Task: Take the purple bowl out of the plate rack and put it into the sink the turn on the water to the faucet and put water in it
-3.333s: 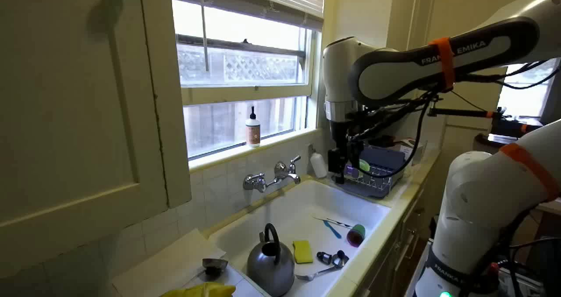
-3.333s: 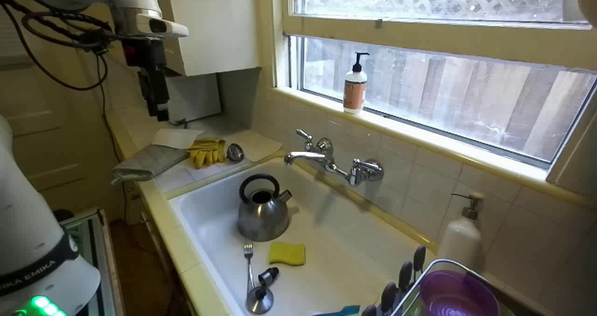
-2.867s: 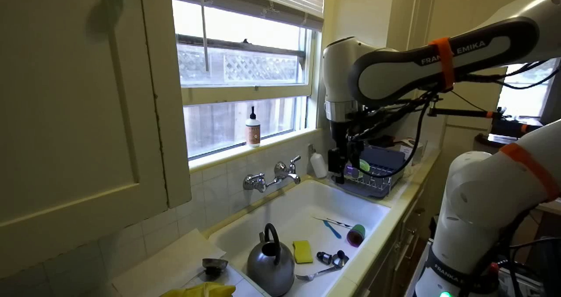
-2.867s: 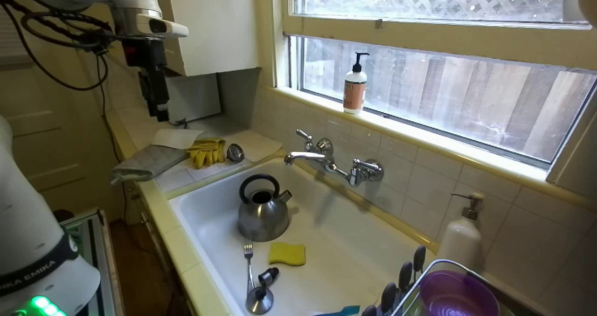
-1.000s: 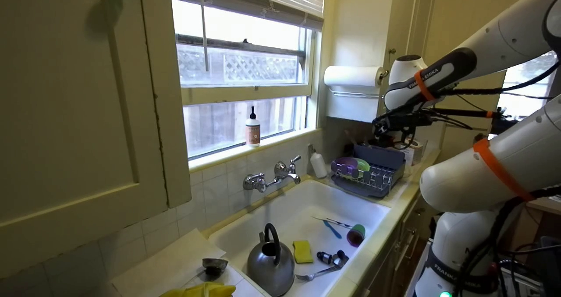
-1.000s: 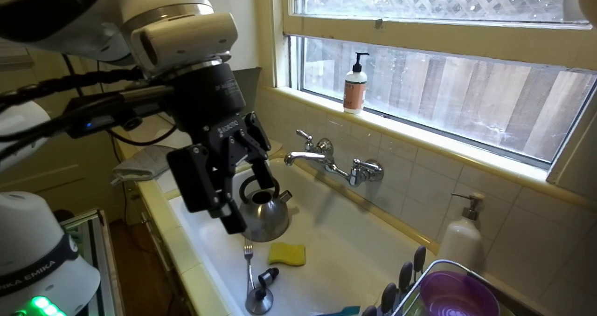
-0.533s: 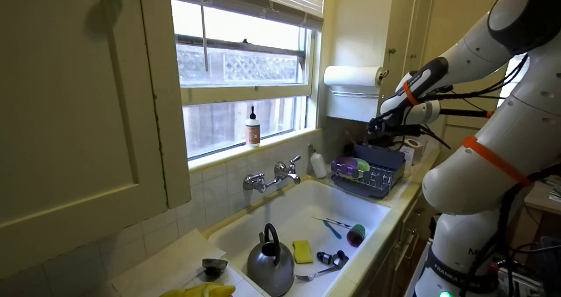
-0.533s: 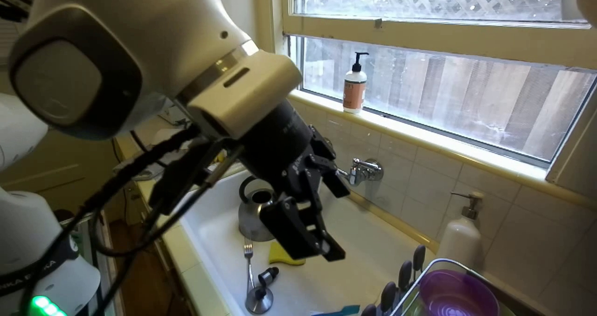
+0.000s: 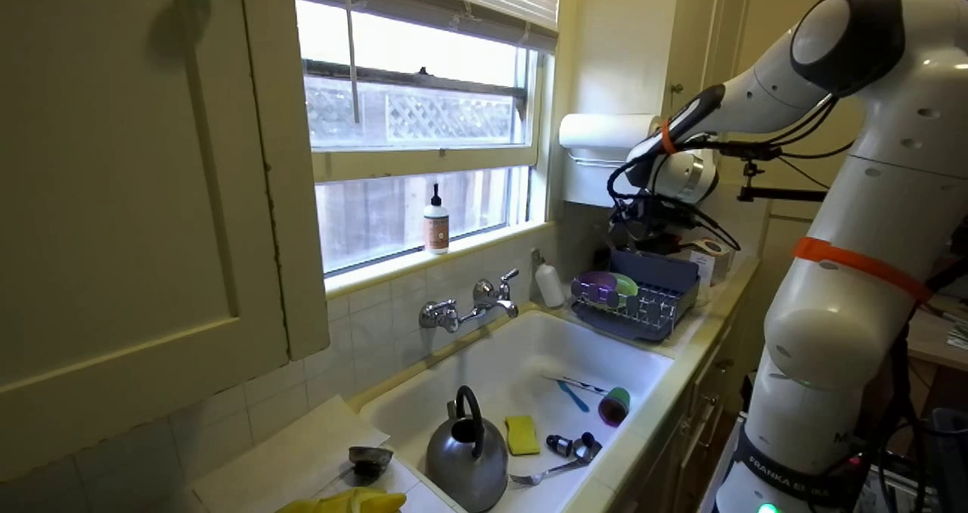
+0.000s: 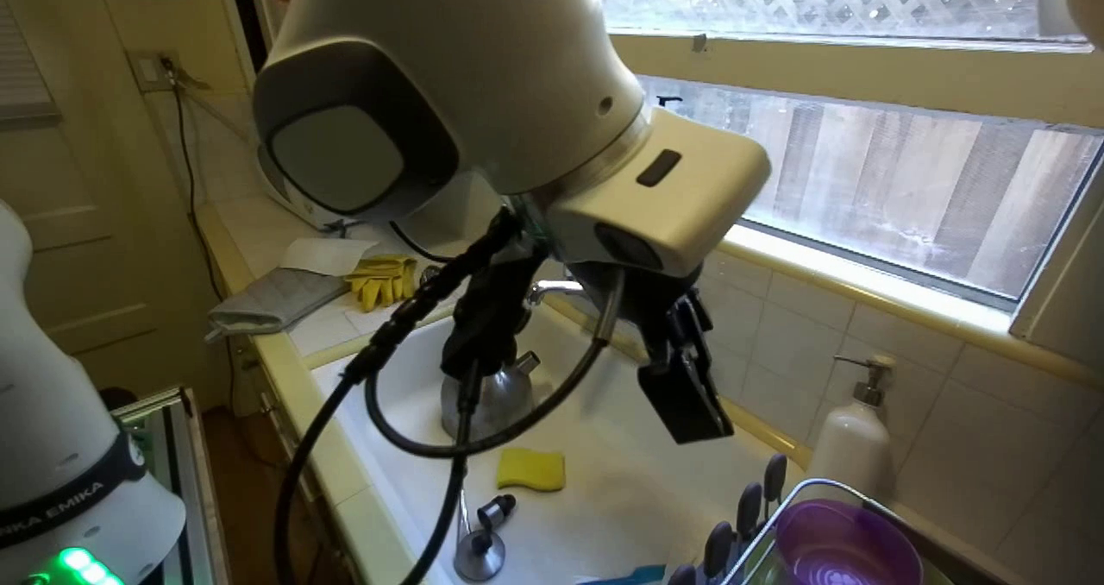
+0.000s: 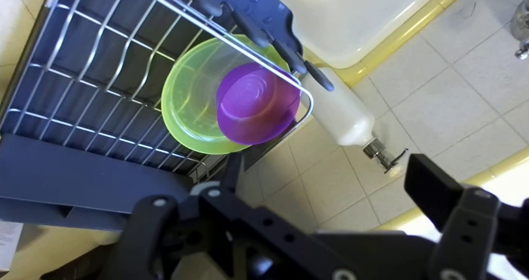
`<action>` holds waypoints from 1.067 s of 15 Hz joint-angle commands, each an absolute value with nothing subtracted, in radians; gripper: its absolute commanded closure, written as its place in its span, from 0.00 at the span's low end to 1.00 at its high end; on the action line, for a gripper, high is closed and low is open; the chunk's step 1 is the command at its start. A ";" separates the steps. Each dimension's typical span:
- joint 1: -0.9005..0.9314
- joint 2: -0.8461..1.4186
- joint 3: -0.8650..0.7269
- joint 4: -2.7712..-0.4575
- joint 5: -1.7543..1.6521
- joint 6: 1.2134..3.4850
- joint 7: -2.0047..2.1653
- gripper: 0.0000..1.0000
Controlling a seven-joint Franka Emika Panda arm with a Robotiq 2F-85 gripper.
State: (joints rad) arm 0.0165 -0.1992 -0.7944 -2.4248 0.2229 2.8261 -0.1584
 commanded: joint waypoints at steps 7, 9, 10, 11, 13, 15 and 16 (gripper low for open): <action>0.051 0.004 -0.864 -2.327 0.277 2.821 -0.164 0.00; 0.057 0.069 -0.883 -2.311 0.357 2.842 -0.209 0.00; 0.054 0.102 -0.882 -2.304 0.393 2.861 -0.227 0.00; 0.046 0.135 -0.874 -2.292 0.436 2.855 -0.250 0.00; 0.011 0.202 -0.835 -2.252 0.534 2.841 -0.307 0.00; -0.043 0.270 -0.773 -2.198 0.636 2.829 -0.371 0.00; -0.078 0.305 -0.735 -2.160 0.684 2.808 -0.410 0.00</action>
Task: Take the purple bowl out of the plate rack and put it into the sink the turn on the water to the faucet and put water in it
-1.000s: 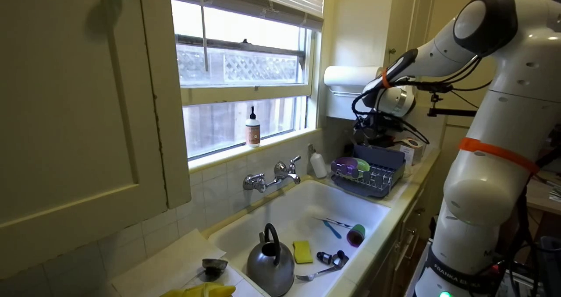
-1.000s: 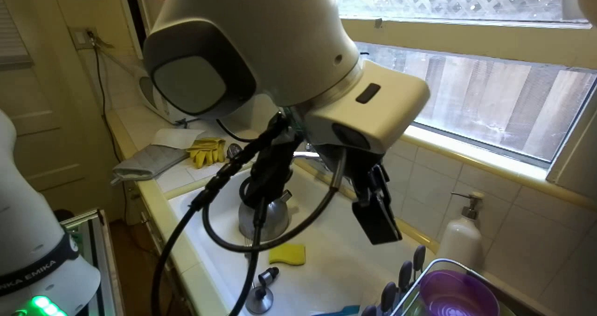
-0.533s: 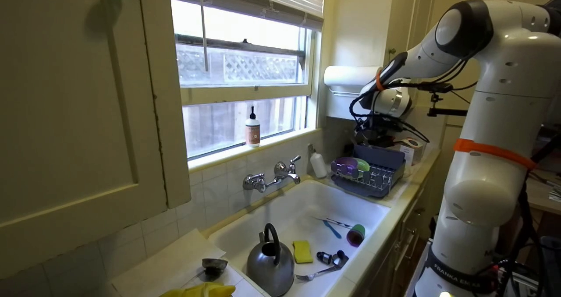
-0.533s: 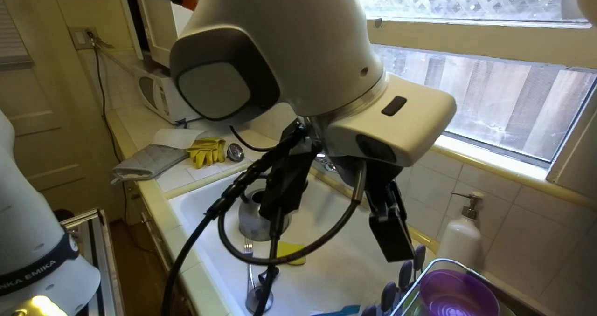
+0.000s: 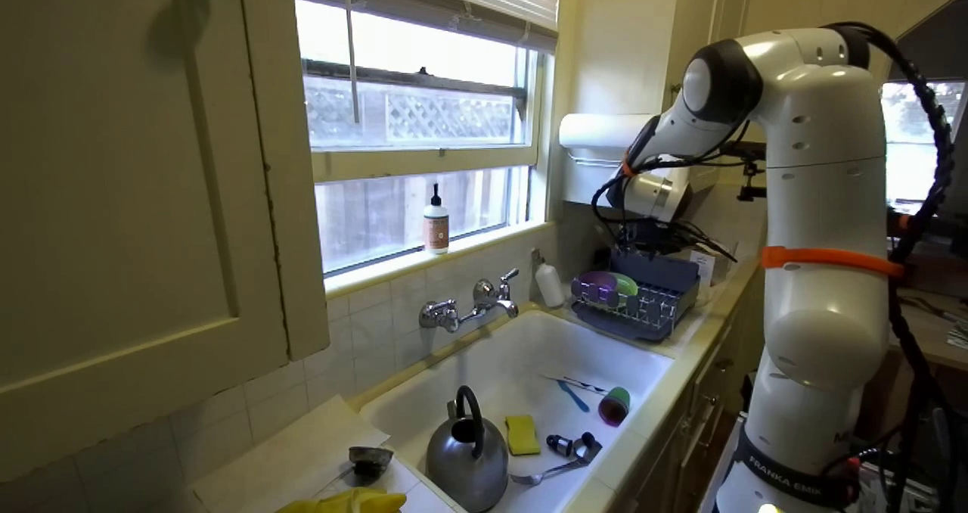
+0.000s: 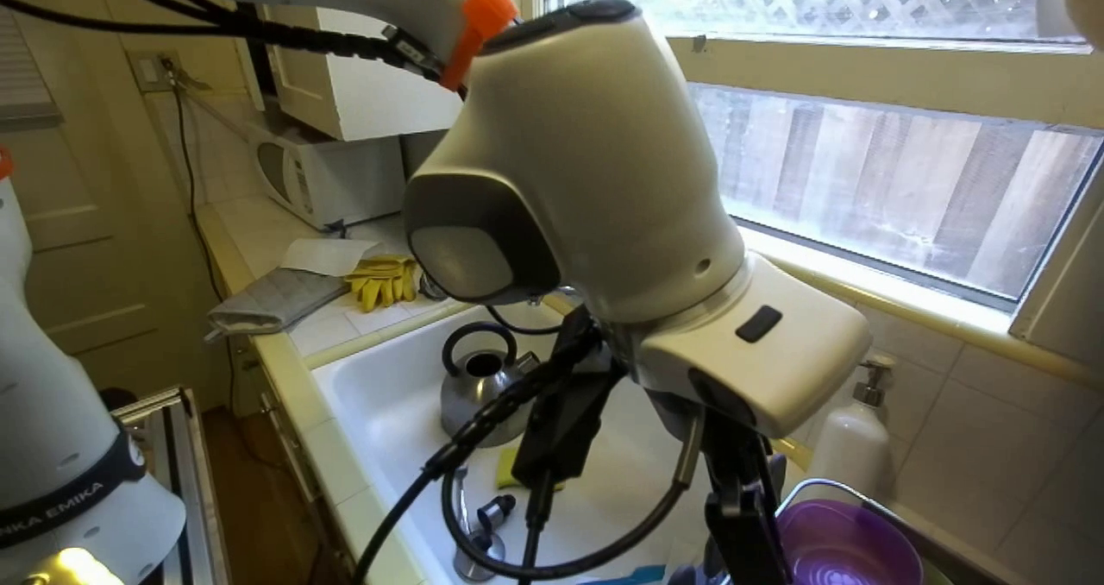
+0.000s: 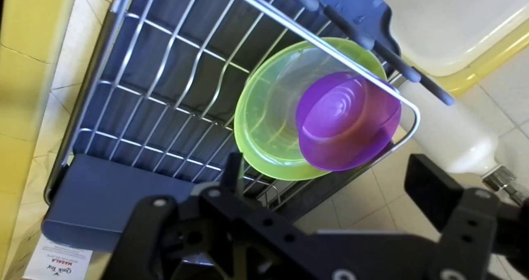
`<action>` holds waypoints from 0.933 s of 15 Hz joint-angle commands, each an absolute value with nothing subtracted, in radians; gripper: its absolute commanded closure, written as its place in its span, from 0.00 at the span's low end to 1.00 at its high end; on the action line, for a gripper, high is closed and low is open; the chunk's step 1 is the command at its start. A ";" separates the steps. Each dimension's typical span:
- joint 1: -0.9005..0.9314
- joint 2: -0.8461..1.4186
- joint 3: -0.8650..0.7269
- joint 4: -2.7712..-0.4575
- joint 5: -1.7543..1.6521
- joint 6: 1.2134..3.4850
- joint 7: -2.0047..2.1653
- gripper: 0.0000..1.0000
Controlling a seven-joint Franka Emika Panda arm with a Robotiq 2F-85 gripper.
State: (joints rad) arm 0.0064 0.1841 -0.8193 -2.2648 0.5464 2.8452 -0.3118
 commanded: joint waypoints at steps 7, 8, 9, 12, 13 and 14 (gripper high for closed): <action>-0.276 0.557 -0.580 -1.895 0.757 2.718 -0.476 0.00; -0.296 0.584 -0.567 -1.865 0.752 2.707 -0.471 0.00; -0.410 0.573 -0.446 -1.853 0.625 2.740 -0.391 0.00; -0.497 0.618 -0.357 -1.796 0.515 2.741 -0.331 0.00; -0.521 0.628 -0.331 -1.784 0.483 2.748 -0.304 0.00; -0.543 0.637 -0.307 -1.772 0.456 2.752 -0.284 0.00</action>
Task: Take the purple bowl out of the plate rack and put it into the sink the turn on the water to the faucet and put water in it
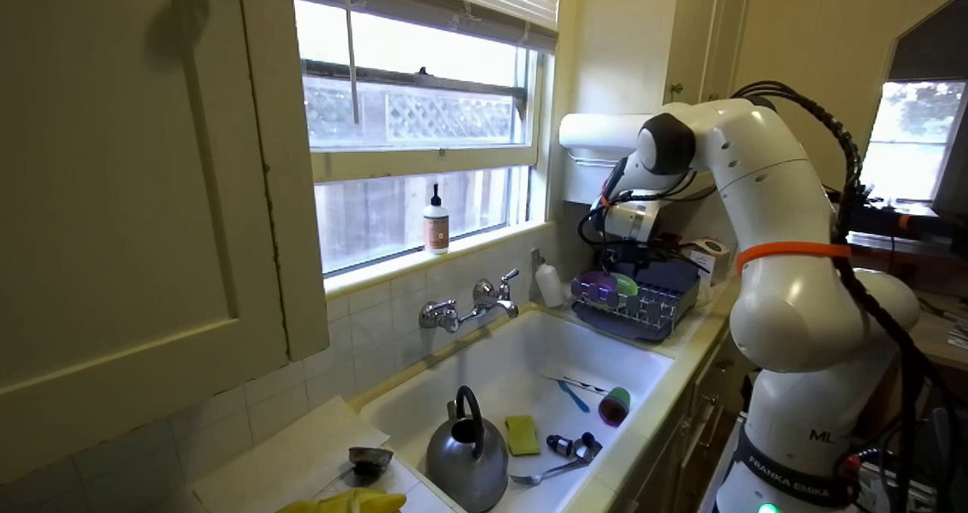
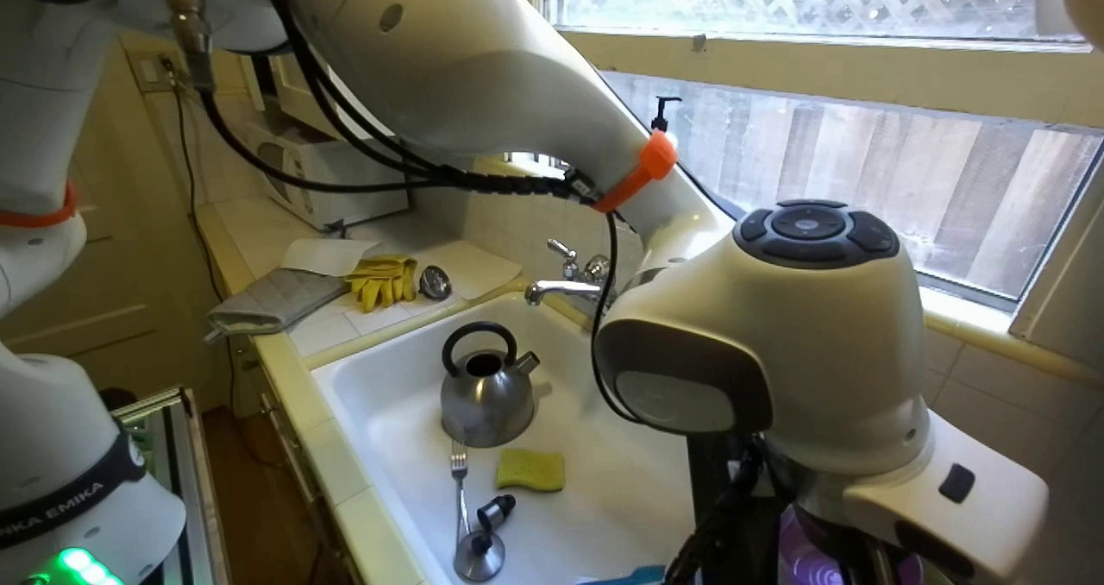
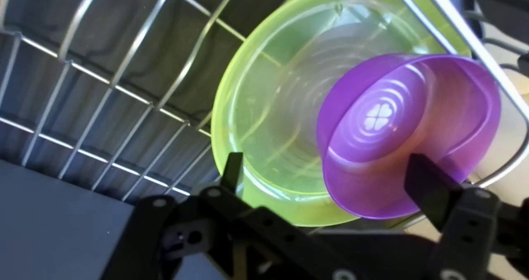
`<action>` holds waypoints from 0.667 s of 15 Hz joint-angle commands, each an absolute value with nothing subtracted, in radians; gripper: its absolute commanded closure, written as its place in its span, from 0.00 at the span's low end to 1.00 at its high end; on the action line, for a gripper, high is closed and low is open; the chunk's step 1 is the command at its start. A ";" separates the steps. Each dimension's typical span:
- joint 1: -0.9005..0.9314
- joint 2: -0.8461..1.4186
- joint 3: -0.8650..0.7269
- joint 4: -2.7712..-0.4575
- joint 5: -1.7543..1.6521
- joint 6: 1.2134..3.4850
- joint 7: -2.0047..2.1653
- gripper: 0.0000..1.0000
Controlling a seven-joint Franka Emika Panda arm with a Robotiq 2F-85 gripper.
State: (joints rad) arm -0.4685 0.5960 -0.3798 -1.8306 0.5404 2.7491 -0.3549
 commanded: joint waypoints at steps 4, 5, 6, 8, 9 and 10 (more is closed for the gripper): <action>-0.590 0.654 -0.257 -1.738 0.383 2.746 -0.229 0.34; -0.599 0.656 -0.249 -1.732 0.373 2.745 -0.221 0.44; -0.605 0.661 -0.241 -1.728 0.364 2.746 -0.212 0.51; -0.617 0.668 -0.228 -1.726 0.350 2.744 -0.198 0.67; -0.621 0.672 -0.224 -1.728 0.345 2.742 -0.194 0.74; -0.622 0.679 -0.224 -1.729 0.338 2.743 -0.184 0.63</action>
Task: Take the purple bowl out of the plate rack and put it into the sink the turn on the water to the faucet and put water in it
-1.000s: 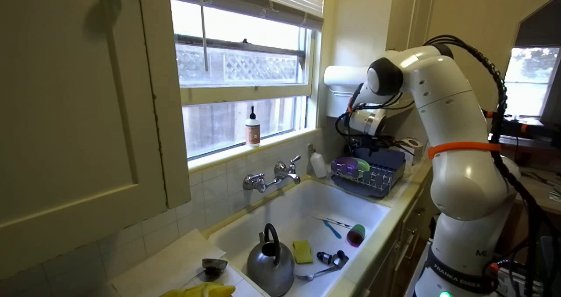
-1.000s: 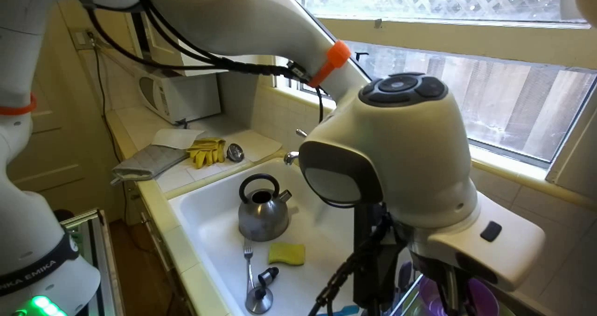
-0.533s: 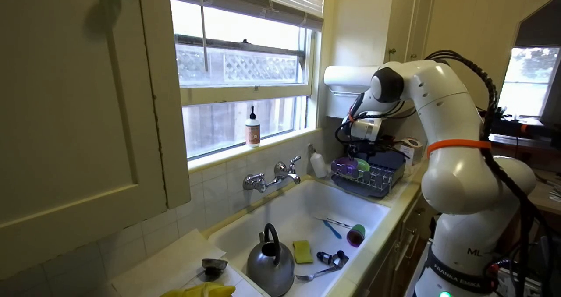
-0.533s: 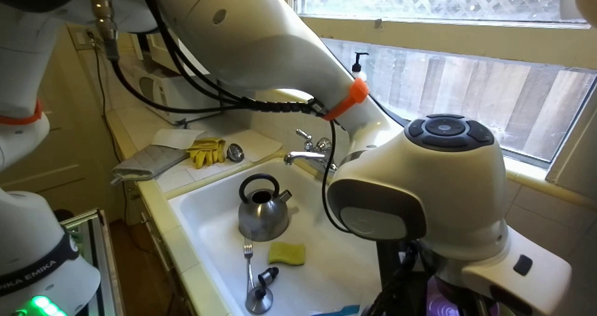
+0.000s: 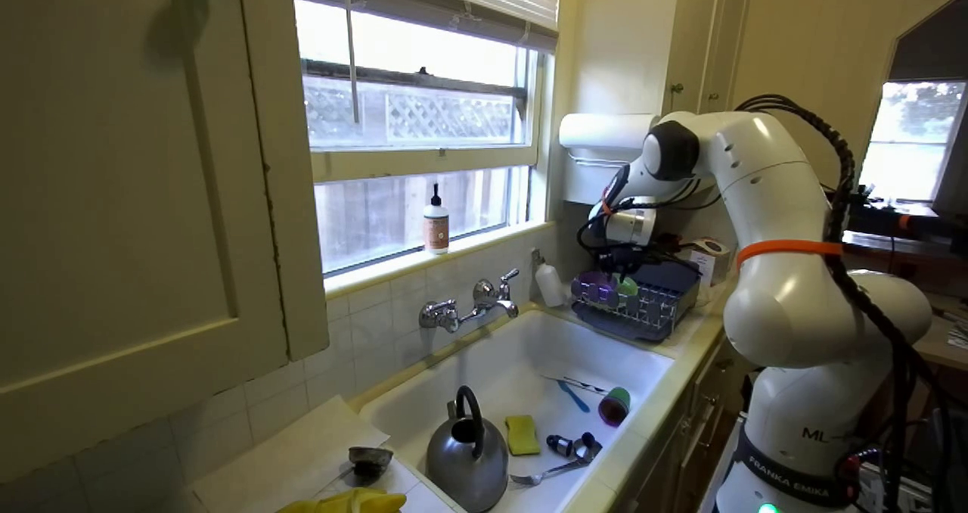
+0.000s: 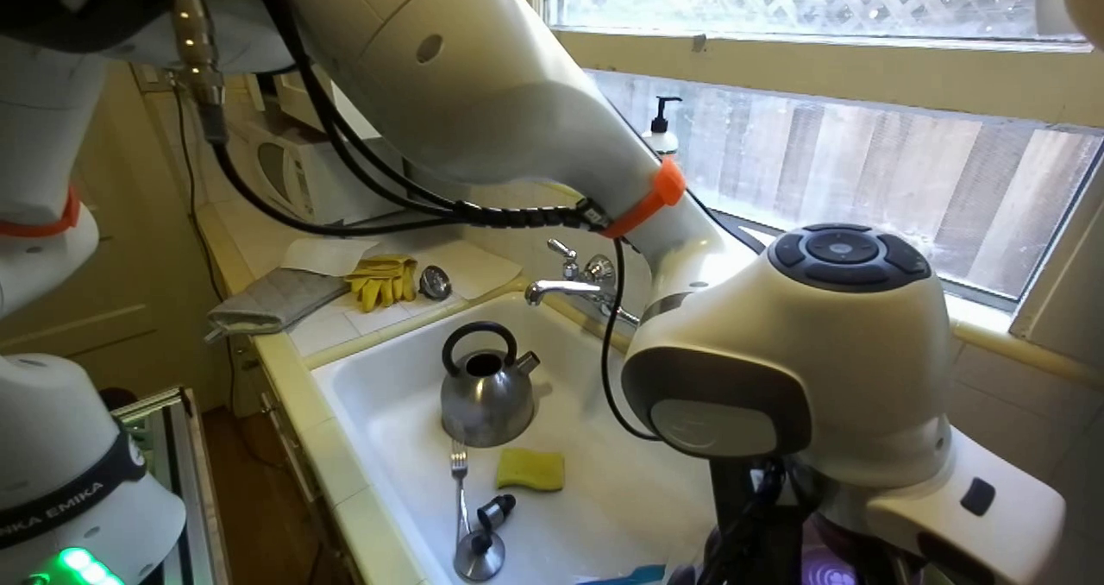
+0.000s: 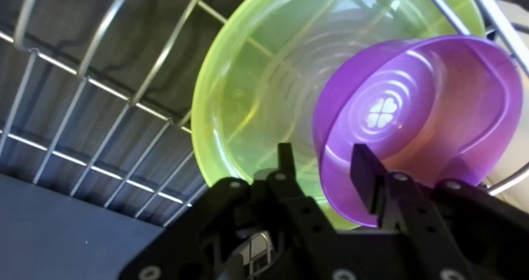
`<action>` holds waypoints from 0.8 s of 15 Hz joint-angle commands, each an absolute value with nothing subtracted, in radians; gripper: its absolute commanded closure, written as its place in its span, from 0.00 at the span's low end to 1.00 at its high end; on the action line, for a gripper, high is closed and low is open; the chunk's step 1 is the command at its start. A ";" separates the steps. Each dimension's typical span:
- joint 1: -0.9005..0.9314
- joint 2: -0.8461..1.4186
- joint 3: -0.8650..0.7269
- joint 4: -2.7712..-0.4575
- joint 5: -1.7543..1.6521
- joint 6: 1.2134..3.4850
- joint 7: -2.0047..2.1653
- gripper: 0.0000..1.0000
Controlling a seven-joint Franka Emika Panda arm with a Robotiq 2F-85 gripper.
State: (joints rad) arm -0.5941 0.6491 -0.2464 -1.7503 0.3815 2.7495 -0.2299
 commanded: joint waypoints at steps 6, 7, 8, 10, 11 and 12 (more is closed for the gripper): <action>-0.643 0.660 -0.209 -1.748 0.334 2.748 -0.156 0.90; -0.639 0.641 -0.216 -1.767 0.331 2.755 -0.147 0.98; -0.639 0.628 -0.219 -1.779 0.332 2.758 -0.139 1.00; -0.634 0.593 -0.226 -1.813 0.333 2.765 -0.123 1.00; -0.633 0.581 -0.229 -1.825 0.334 2.769 -0.115 1.00; -0.629 0.564 -0.235 -1.840 0.334 2.770 -0.105 0.99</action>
State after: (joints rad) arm -0.6282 0.6308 -0.2319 -1.7655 0.3633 2.7515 -0.1534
